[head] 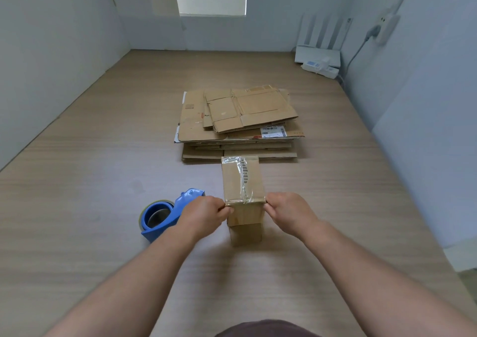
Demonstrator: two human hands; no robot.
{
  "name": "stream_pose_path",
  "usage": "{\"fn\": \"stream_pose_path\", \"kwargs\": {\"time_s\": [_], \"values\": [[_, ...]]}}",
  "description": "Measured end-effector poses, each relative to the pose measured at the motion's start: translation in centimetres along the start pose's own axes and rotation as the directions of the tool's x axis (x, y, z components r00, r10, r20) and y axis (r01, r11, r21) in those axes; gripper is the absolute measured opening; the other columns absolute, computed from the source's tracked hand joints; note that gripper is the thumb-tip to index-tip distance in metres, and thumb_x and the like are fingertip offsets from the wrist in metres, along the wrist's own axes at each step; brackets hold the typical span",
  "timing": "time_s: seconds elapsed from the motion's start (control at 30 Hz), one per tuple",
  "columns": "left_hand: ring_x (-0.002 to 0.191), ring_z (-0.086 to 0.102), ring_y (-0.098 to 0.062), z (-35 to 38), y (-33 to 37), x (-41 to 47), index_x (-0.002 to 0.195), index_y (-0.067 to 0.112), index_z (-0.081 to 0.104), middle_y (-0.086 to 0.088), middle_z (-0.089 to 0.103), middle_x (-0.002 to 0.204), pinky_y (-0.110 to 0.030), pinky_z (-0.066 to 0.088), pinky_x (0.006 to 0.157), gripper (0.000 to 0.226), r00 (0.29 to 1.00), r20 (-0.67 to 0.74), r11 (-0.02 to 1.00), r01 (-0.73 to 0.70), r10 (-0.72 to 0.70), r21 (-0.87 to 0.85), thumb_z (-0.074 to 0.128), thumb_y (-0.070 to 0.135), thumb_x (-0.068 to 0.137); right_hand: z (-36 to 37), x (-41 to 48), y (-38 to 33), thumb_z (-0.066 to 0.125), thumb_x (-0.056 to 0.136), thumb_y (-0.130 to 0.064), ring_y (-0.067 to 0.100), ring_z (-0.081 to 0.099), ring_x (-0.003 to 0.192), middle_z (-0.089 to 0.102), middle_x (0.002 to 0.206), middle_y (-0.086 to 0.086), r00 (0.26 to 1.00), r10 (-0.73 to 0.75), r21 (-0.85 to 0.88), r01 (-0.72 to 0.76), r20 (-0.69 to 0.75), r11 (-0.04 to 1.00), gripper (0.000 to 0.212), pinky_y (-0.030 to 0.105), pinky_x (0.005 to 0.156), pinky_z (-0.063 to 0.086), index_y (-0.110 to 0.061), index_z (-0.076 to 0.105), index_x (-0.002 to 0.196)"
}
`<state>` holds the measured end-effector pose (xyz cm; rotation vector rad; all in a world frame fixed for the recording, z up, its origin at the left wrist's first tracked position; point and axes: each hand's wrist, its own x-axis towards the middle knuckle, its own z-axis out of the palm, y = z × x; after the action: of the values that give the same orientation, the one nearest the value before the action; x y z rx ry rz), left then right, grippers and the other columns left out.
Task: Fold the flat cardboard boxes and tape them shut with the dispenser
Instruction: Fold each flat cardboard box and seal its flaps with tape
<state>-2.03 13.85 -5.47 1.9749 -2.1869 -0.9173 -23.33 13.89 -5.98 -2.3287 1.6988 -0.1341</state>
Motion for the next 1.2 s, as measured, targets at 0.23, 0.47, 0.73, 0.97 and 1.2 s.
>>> {"fn": "stream_pose_path", "kwargs": {"time_s": [0.23, 0.47, 0.73, 0.97, 1.2], "values": [[0.087, 0.066, -0.017, 0.6, 0.2, -0.1, 0.093, 0.012, 0.070, -0.001, 0.072, 0.092, -0.037, 0.054, 0.083, 0.039, 0.996, -0.093, 0.999, -0.004, 0.008, 0.038, 0.040, 0.036, 0.100, 0.8, -0.3, -0.1, 0.044, 0.090, -0.026, 0.031, 0.063, 0.070, 0.066, 0.075, 0.011, 0.995, -0.017, 0.032, 0.020, -0.094, 0.999, 0.029, 0.029, 0.055, 0.040, -0.007, 0.060, 0.076], [0.123, 0.053, -0.016, -1.1, 0.8, -1.0, 0.154, 0.021, 0.007, 0.000, 0.052, 0.141, -0.032, 0.045, 0.098, 0.087, 0.984, 0.146, 0.978, 0.077, -0.106, 0.192, 0.039, 0.070, 0.089, -1.0, -0.2, -0.3, 0.040, 0.082, -0.074, 0.019, 0.056, 0.109, 0.061, 0.117, -0.004, 0.963, 0.224, 0.162, -0.248, 0.151, 0.955, 0.066, 0.034, 0.082, 0.043, -0.020, 0.057, 0.114], [0.124, 0.048, -0.020, -2.7, 4.1, 0.1, 0.146, 0.027, 0.031, 0.000, 0.043, 0.146, -0.038, 0.044, 0.102, 0.059, 0.995, 0.055, 0.811, 0.102, -0.086, -0.576, 0.026, 0.059, 0.097, -1.6, 3.4, -1.6, 0.024, 0.083, -0.076, 0.023, 0.059, 0.109, 0.065, 0.118, 0.006, 0.898, 0.368, 0.736, -0.417, 0.243, 0.533, 0.080, 0.044, 0.098, 0.046, -0.016, 0.064, 0.118], [0.111, 0.057, -0.018, -4.7, 7.9, 1.3, 0.132, 0.031, 0.046, -0.001, 0.059, 0.123, -0.039, 0.048, 0.095, 0.074, 0.990, 0.100, 0.714, 0.141, -0.100, -0.686, 0.016, 0.079, 0.084, -4.7, 4.3, -0.7, 0.014, 0.088, -0.073, 0.025, 0.058, 0.106, 0.064, 0.116, 0.009, 0.849, 0.513, 0.628, -0.471, 0.130, 0.620, 0.085, 0.032, 0.081, 0.042, -0.011, 0.064, 0.117], [0.099, 0.063, -0.021, -7.1, 10.2, 2.1, 0.121, 0.009, 0.050, -0.008, 0.065, 0.108, -0.045, 0.053, 0.089, 0.090, 0.961, -0.180, 0.501, -0.053, -0.209, -0.864, 0.028, 0.084, 0.077, -7.6, 2.4, 1.7, 0.044, 0.098, -0.036, 0.003, 0.055, 0.105, 0.061, 0.106, -0.017, 0.958, 0.283, 0.949, -0.137, 0.054, 0.283, 0.028, 0.021, 0.076, 0.037, -0.024, 0.055, 0.121]]}}
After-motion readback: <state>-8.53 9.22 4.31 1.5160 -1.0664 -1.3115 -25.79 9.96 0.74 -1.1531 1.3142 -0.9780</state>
